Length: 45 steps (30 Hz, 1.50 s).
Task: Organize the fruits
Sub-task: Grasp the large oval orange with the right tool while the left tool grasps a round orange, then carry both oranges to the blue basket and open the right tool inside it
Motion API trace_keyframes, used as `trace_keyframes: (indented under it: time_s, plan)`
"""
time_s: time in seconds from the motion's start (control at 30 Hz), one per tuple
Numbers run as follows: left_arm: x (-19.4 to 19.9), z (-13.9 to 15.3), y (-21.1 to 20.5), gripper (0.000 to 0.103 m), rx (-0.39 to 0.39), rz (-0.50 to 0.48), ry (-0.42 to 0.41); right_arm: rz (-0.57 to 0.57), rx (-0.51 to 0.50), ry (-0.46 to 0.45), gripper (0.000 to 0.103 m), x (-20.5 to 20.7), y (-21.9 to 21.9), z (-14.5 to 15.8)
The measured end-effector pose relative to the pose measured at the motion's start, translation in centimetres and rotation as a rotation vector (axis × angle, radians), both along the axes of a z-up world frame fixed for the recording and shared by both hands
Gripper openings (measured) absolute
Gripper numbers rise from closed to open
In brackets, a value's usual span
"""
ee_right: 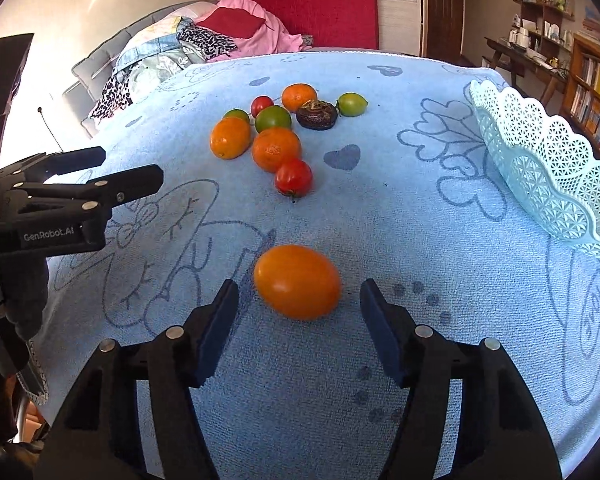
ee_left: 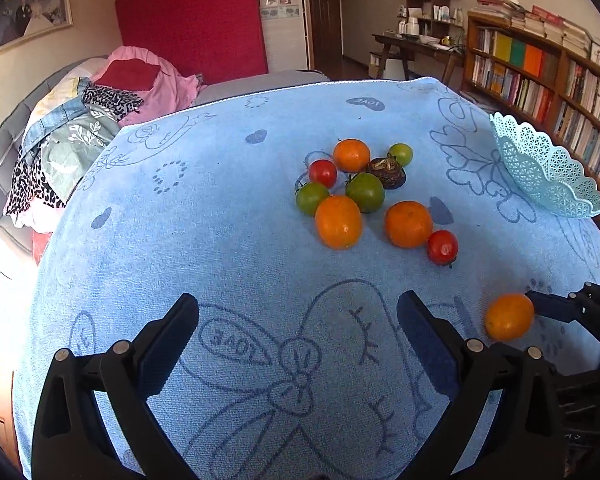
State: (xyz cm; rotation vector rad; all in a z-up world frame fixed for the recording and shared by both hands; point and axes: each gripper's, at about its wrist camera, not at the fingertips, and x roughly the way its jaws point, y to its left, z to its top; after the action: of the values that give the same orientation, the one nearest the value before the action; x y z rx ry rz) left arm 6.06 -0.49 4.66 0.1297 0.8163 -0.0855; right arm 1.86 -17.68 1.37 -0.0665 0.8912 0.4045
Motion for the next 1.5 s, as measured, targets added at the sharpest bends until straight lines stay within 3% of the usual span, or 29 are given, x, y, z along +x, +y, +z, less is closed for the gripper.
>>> trace_keyframes:
  time_s: [0.33, 0.53, 0.73, 0.83, 0.97, 1.5]
  plan:
    - [5.2, -0.6, -1.7, 0.096, -0.023, -0.004, 0.012, 0.002, 0.013, 0.024, 0.058, 0.3, -0.1, -0.3]
    - [6.9, -1.6, -2.0, 0.082, -0.070, -0.018, 0.035, -0.001, 0.026, 0.033, 0.058, 0.4, -0.2, -0.2]
    - [7.5, -2.5, -1.7, 0.060, -0.106, -0.007, 0.051, -0.002, 0.030, 0.028, 0.058, 0.5, -0.1, -0.2]
    - [7.8, -3.3, -1.5, 0.047, -0.132, -0.010, 0.084, 0.003, 0.028, 0.021, 0.044, 0.4, -0.1, -0.2]
    - [7.4, -3.1, -1.4, 0.037, -0.142, -0.030, 0.061, 0.008, 0.027, 0.014, 0.044, 0.3, -0.1, -0.2]
    - [4.2, -0.9, -0.9, 0.037, -0.144, -0.023, -0.015, -0.058, 0.142, 0.029, 0.044, -0.9, -3.9, 1.7]
